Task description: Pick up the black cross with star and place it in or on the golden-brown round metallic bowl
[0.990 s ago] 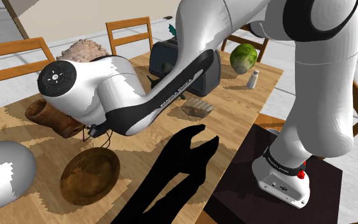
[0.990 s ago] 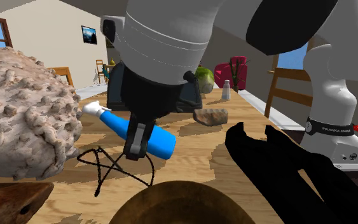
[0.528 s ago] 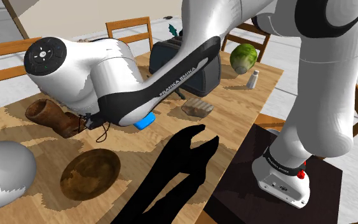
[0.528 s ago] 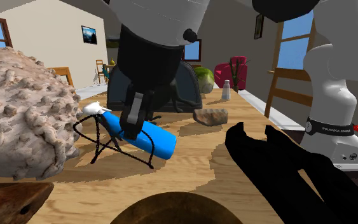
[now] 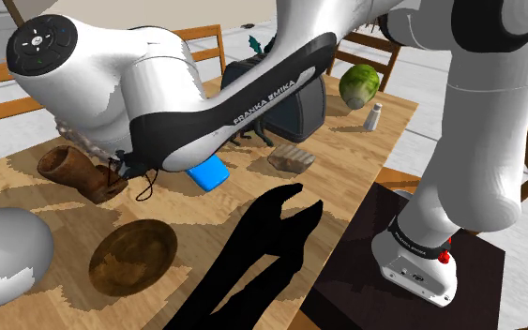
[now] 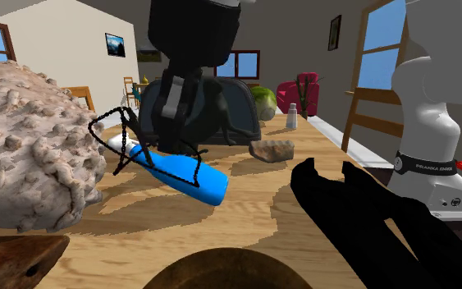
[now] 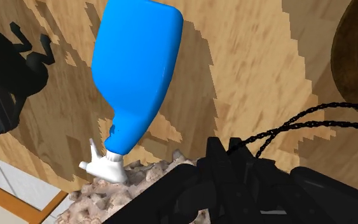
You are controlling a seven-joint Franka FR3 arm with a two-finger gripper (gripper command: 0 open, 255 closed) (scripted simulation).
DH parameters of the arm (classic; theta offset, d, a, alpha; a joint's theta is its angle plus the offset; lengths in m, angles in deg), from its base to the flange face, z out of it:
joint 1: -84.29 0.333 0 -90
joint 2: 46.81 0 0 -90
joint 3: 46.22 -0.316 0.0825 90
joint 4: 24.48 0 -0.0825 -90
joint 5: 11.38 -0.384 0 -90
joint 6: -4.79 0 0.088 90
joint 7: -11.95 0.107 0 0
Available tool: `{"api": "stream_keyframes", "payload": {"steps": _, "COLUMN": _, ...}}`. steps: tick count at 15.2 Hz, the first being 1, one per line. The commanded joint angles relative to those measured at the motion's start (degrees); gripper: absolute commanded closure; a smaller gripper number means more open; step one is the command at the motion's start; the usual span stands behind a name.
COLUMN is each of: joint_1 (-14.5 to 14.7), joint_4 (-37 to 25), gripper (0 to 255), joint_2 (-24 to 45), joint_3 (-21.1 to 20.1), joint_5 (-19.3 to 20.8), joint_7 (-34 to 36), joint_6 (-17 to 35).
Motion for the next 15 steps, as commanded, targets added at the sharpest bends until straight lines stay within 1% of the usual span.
{"api": "stream_keyframes", "payload": {"steps": 1, "joint_1": 1.62, "joint_4": -0.74, "gripper": 255, "joint_2": 0.40, "joint_3": -0.59, "joint_5": -0.05, "joint_7": 1.48, "joint_6": -1.48}}
{"api": "stream_keyframes", "payload": {"steps": 6, "joint_1": 7.53, "joint_4": -4.69, "gripper": 255, "joint_2": 3.61, "joint_3": -1.89, "joint_5": 0.72, "joint_7": 6.47, "joint_6": -6.14}}
{"api": "stream_keyframes", "payload": {"steps": 10, "joint_1": 12.83, "joint_4": -9.30, "gripper": 255, "joint_2": 7.13, "joint_3": -2.55, "joint_5": 1.55, "joint_7": 10.07, "joint_6": -10.22}}
{"api": "stream_keyframes", "payload": {"steps": 11, "joint_1": 13.40, "joint_4": -9.84, "gripper": 255, "joint_2": 7.52, "joint_3": -2.57, "joint_5": 1.63, "joint_7": 10.40, "joint_6": -10.64}}
{"api": "stream_keyframes", "payload": {"steps": 15, "joint_1": 13.41, "joint_4": -8.33, "gripper": 255, "joint_2": 8.55, "joint_3": -2.15, "joint_5": 2.49, "joint_7": 11.82, "joint_6": -8.71}}
